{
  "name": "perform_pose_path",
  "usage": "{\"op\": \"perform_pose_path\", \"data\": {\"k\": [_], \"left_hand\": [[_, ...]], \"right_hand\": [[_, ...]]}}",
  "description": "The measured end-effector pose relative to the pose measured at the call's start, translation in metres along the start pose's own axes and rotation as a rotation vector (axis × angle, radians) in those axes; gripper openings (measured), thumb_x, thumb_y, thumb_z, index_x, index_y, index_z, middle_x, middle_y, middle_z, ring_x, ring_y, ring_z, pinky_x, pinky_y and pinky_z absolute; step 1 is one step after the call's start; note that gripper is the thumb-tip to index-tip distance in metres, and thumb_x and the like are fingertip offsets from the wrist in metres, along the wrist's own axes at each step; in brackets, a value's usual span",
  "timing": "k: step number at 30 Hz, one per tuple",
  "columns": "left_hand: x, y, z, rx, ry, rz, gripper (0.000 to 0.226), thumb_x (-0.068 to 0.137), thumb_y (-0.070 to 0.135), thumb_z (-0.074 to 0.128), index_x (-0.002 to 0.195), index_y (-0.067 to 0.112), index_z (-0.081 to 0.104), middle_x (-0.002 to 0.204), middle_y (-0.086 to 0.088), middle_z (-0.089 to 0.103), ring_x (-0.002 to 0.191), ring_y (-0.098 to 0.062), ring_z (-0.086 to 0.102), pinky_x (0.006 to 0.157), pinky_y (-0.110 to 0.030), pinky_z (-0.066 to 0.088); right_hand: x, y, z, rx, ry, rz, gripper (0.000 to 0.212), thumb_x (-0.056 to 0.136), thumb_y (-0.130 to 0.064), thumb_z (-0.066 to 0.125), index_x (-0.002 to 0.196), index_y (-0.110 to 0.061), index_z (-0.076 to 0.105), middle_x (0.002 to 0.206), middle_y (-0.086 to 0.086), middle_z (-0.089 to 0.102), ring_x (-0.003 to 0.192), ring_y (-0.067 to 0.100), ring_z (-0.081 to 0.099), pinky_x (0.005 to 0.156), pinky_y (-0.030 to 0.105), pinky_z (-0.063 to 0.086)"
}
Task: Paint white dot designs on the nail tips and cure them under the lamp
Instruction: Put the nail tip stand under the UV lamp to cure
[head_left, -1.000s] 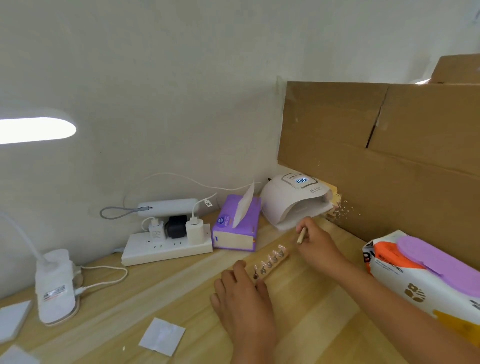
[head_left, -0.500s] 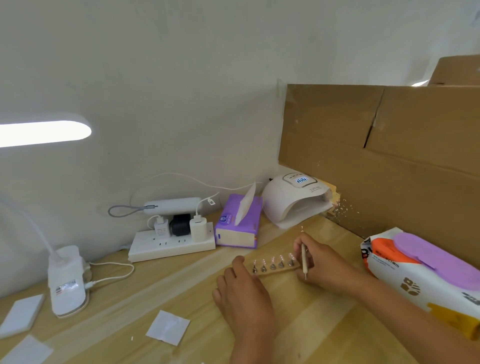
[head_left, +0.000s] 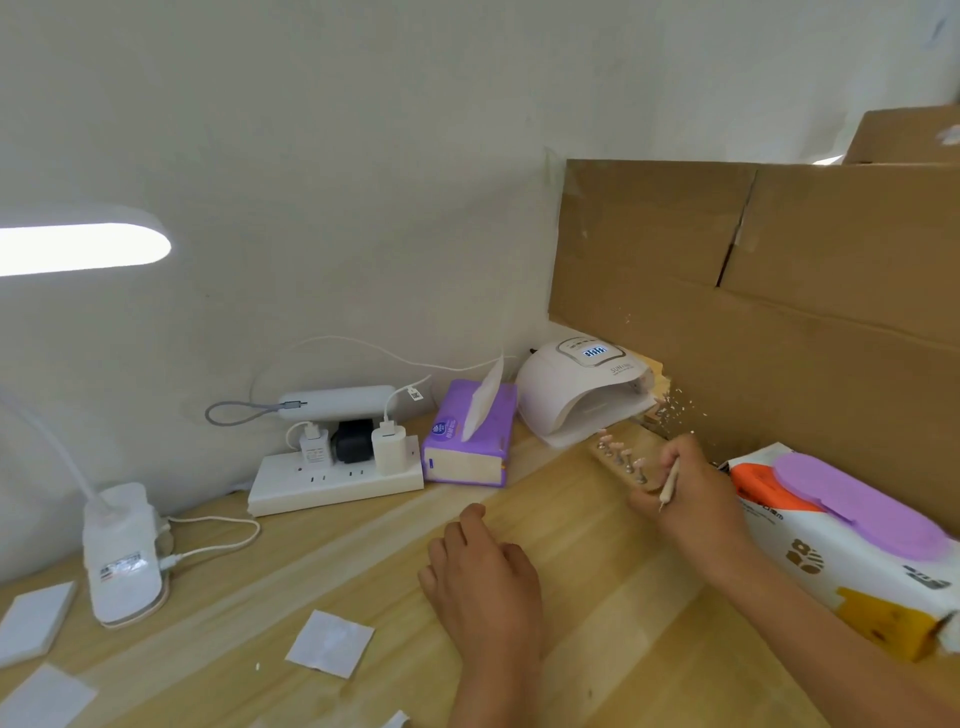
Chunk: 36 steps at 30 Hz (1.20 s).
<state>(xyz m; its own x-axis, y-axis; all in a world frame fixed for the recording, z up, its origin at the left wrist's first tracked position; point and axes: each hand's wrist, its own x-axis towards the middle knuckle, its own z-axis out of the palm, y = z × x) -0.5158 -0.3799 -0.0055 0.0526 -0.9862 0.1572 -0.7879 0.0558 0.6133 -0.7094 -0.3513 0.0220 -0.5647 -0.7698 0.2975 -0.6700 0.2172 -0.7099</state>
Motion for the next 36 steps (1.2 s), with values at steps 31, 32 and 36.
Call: {"op": "perform_pose_path", "data": {"k": [31, 32, 36], "left_hand": [[0.004, 0.006, 0.007, 0.008, 0.107, 0.199, 0.051, 0.033, 0.018, 0.093, 0.08, 0.017, 0.073, 0.071, 0.0, 0.066, 0.064, -0.029, 0.065, 0.057, -0.039, 0.047], [0.004, 0.006, 0.006, 0.011, 0.11, 0.208, 0.052, 0.031, 0.018, 0.093, 0.079, 0.017, 0.073, 0.07, 0.0, 0.066, 0.062, -0.028, 0.065, 0.055, -0.038, 0.047], [0.004, 0.005, 0.006, 0.028, 0.12, 0.227, 0.054, 0.025, 0.02, 0.094, 0.075, 0.019, 0.072, 0.067, 0.001, 0.064, 0.058, -0.026, 0.064, 0.054, -0.033, 0.036]], "right_hand": [[0.093, -0.024, 0.07, 0.155, 0.666, -0.127, 0.018, 0.087, 0.0, 0.058, 0.104, -0.008, 0.055, 0.099, 0.01, 0.063, 0.096, 0.033, 0.057, 0.084, 0.032, 0.028], [0.102, -0.027, 0.067, 0.134, 0.593, -0.165, 0.019, 0.087, 0.0, 0.057, 0.104, -0.008, 0.055, 0.1, 0.01, 0.064, 0.097, 0.033, 0.057, 0.087, 0.033, 0.029], [0.145, -0.034, 0.054, -0.211, 0.119, -0.215, 0.036, 0.082, -0.009, 0.065, 0.115, -0.018, 0.054, 0.11, 0.005, 0.063, 0.112, 0.031, 0.053, 0.094, 0.036, 0.028]]}}
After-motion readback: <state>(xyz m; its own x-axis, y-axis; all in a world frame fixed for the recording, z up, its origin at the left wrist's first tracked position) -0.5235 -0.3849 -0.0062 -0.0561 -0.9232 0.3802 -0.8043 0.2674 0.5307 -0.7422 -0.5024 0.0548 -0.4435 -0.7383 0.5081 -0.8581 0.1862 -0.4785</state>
